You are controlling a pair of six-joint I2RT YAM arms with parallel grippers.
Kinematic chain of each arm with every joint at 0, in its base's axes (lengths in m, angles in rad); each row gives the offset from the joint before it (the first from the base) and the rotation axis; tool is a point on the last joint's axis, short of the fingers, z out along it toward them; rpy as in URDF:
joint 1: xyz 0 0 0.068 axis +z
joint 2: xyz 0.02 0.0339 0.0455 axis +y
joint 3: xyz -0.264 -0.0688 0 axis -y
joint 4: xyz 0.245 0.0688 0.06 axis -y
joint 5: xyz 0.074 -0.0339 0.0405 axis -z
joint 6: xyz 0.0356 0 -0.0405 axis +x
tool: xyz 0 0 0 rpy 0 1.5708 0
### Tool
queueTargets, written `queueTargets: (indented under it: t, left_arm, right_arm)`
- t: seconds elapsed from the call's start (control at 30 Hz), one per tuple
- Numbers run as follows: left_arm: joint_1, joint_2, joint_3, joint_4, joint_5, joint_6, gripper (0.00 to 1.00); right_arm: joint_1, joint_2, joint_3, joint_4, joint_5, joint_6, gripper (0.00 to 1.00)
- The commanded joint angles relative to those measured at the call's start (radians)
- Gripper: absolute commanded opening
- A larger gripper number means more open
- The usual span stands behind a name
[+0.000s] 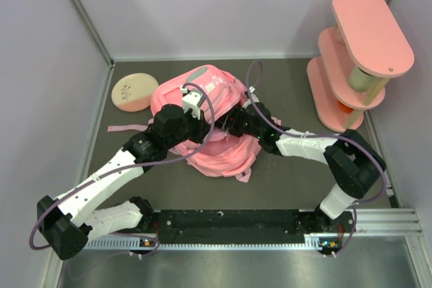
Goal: Pack the student bag
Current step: Place the stationery in the student bag.
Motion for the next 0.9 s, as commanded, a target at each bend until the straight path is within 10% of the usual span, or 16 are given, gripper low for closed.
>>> queueTargets:
  t: [0.0,0.6,0.73,0.87]
  left_arm:
    - [-0.010,-0.028,0.015,0.161,0.031,-0.028,0.00]
    - [-0.010,-0.025,0.013,0.146,0.024,-0.019,0.00]
    - [-0.010,-0.023,0.010,0.149,0.032,-0.022,0.00]
    - [-0.010,-0.023,0.007,0.155,0.037,-0.025,0.00]
  right_arm:
    - [0.006,-0.090,-0.009,-0.032,-0.045,-0.068,0.50]
    - [0.004,-0.150,-0.087,0.087,-0.091,0.020,0.61]
    - [0.006,-0.124,-0.078,0.115,-0.082,0.033,0.16]
    - [0.004,-0.083,-0.055,0.193,-0.054,0.063,0.10]
